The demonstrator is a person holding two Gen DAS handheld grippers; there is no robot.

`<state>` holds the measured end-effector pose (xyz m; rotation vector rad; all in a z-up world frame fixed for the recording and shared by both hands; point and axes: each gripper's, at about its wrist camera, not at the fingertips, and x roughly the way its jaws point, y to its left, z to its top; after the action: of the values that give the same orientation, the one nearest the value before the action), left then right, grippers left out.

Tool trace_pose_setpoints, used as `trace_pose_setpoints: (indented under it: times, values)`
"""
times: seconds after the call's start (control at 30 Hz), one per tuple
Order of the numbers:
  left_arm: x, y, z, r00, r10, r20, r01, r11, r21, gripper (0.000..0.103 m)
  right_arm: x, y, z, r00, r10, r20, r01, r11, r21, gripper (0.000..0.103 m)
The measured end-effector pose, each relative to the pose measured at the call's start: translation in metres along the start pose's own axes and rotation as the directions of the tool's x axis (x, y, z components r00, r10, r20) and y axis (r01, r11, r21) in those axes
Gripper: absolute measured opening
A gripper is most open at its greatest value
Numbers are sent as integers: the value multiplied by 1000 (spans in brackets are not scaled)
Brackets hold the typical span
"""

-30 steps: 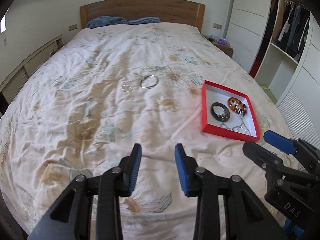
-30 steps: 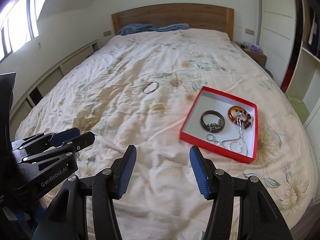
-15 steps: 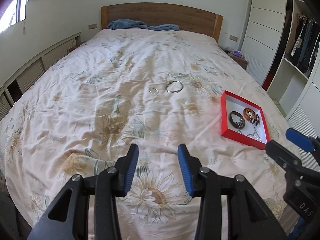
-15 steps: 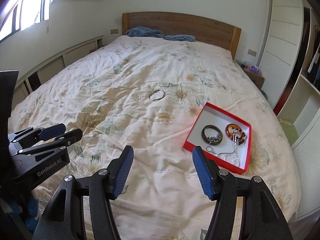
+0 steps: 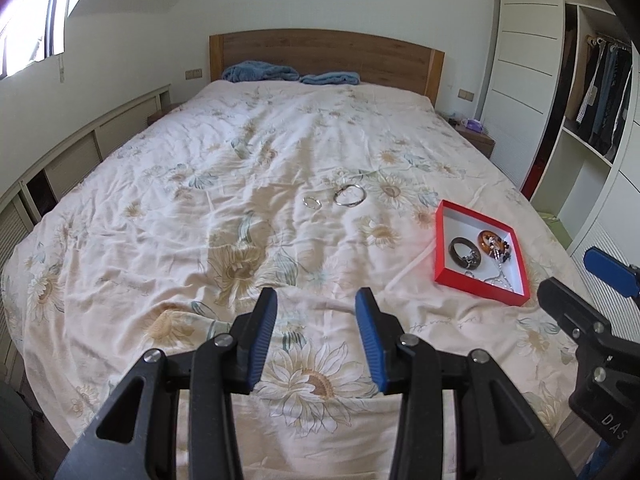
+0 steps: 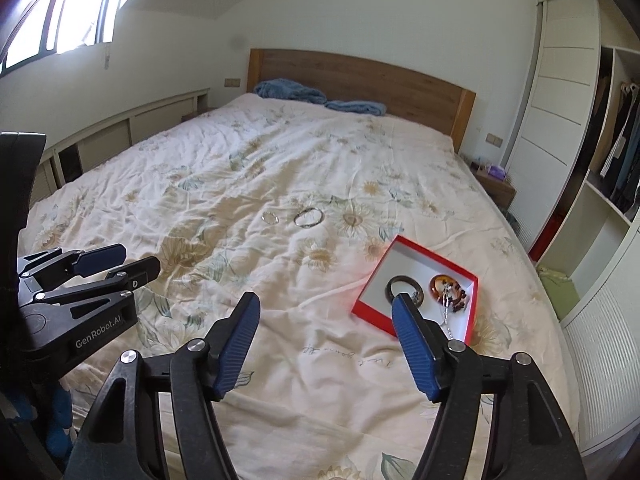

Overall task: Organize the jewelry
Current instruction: 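Withdraw both tools from the box and move toward the hoop and bangle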

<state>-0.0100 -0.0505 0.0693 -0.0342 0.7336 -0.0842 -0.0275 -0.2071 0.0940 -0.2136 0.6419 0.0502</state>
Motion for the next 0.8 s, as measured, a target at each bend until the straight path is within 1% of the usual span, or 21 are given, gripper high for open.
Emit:
trace_pose_setpoints:
  times: [0.17, 0.3, 0.37, 0.43, 0.5, 0.8]
  values:
    - [-24, 7, -3, 999, 6, 37, -6, 1000, -8, 39, -23, 9, 2, 999, 3, 41, -3, 1000, -17, 73]
    - [-37, 15, -5, 998, 10, 59, -9, 1000, -27, 39, -38, 16, 2, 998, -2, 67, 4, 1000, -29, 74]
    - [-40, 18, -5, 998, 7, 62, -5, 999, -40, 40, -45, 19, 1, 997, -8, 77, 11, 999, -35, 74]
    - [-42, 20, -6, 998, 5, 63, -2, 999, -48, 44, -48, 20, 1, 997, -12, 80, 15, 999, -40, 74]
    - [-45, 21, -8, 997, 5, 71, -2, 999, -51, 46, -50, 21, 1, 996, -17, 84, 21, 999, -42, 74]
    - [-44, 22, -11, 997, -6, 72, 11, 998, -62, 47, -51, 20, 0, 995, -33, 91, 37, 998, -48, 76]
